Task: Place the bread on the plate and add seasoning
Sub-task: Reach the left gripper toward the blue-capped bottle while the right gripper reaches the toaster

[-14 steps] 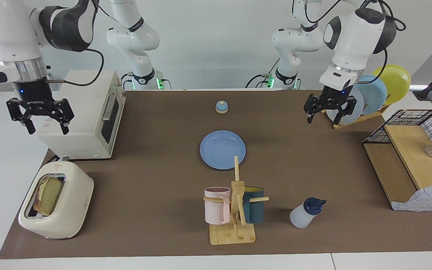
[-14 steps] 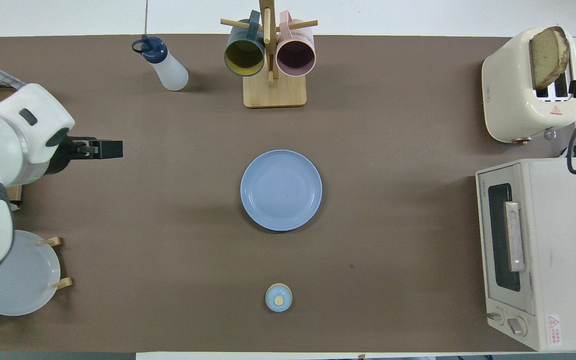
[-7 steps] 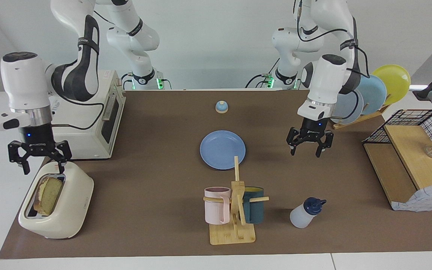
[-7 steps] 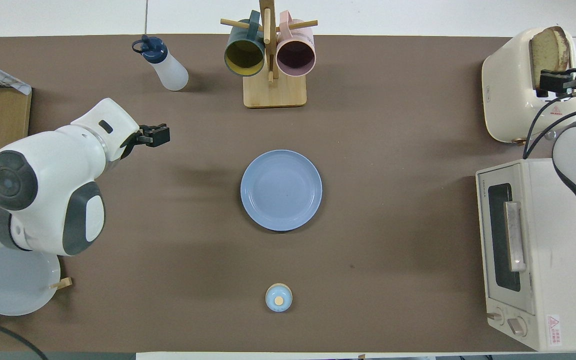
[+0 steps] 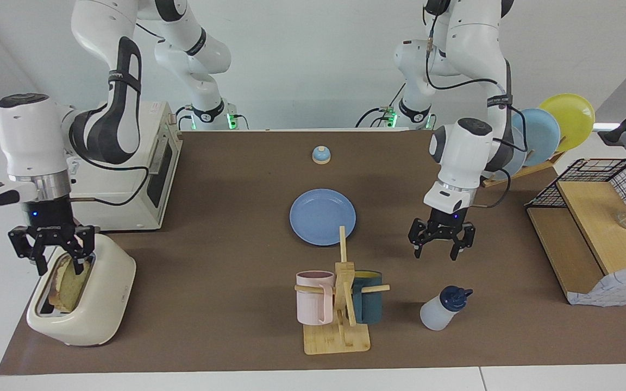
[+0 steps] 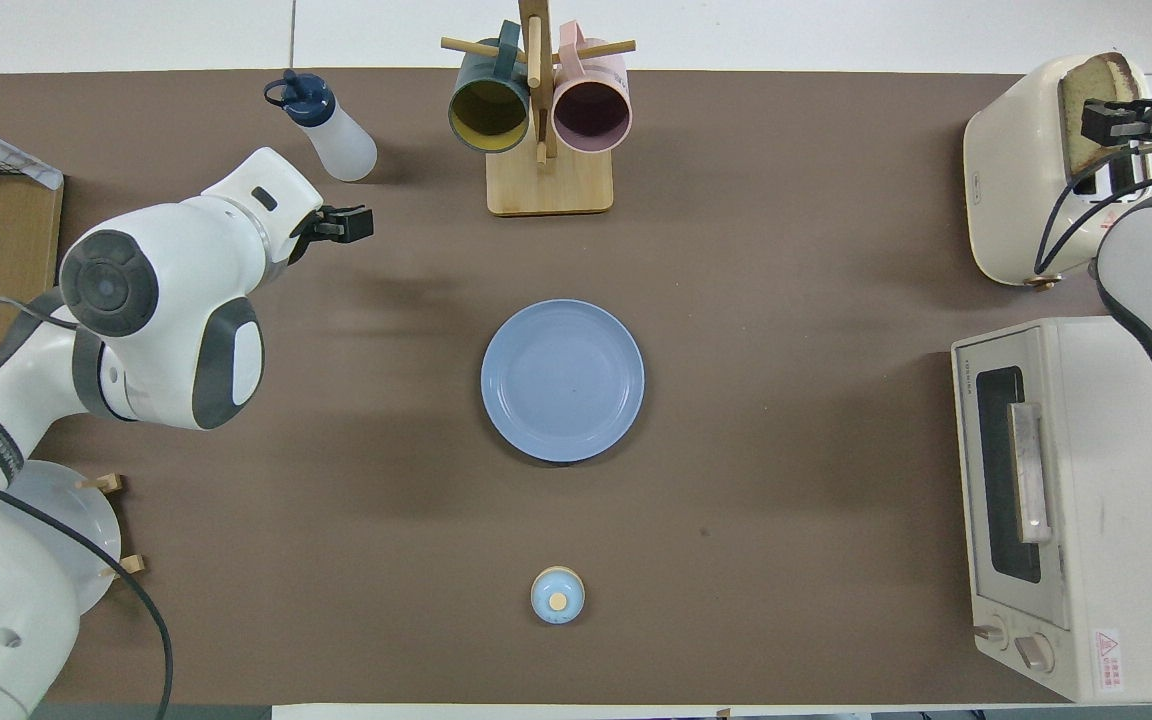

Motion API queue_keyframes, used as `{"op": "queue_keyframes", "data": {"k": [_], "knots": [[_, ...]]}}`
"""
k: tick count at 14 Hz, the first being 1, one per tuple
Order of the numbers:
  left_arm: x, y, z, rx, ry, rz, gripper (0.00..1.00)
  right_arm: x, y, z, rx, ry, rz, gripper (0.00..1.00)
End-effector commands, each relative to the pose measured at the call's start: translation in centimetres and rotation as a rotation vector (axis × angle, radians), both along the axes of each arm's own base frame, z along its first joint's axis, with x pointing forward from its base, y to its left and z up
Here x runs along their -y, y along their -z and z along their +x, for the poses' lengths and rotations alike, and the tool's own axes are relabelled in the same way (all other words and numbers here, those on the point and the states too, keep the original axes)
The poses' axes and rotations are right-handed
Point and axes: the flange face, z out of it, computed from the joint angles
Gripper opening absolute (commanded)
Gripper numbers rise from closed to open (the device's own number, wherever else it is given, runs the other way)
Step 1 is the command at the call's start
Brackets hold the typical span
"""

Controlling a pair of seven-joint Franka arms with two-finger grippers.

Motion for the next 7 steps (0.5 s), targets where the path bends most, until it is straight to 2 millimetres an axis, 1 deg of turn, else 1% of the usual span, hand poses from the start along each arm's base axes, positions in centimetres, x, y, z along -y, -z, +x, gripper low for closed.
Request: {"op": "queue_keyframes", "data": {"k": [1, 2, 3, 4, 5, 6, 7], "knots": [[1.7, 1.4, 2.5, 0.027, -0.056, -0.004, 1.0, 0.3, -0.1, 0.4, 0.013, -0.001, 0.024, 0.49], [2.1, 1.8, 3.0, 0.03, -0.087, -0.003, 1.0, 0.3, 0.0, 0.4, 0.015, 0.01, 0.046, 0.38], [2.1, 2.1, 3.7, 0.043, -0.094, 0.022, 1.0, 0.4, -0.2, 0.4, 0.02, 0.022, 0.078, 0.37], [1.4, 1.8, 4.6, 0.071, -0.106, 0.045, 1.0, 0.3, -0.8, 0.5, 0.008, 0.021, 0.099, 0.36], [0.8, 1.3, 5.5, 0.095, -0.114, 0.054, 1.0, 0.2, -1.5, 0.8, -0.033, 0.015, 0.128, 0.19], [0.9, 2.0, 6.0, 0.097, -0.116, 0.062, 1.0, 0.4, -1.7, 0.9, -0.056, 0.014, 0.158, 0.0], [1.1, 2.4, 6.3, 0.104, -0.122, 0.059, 1.0, 1.0, -2.2, 0.9, -0.065, 0.013, 0.192, 0.0]]}}
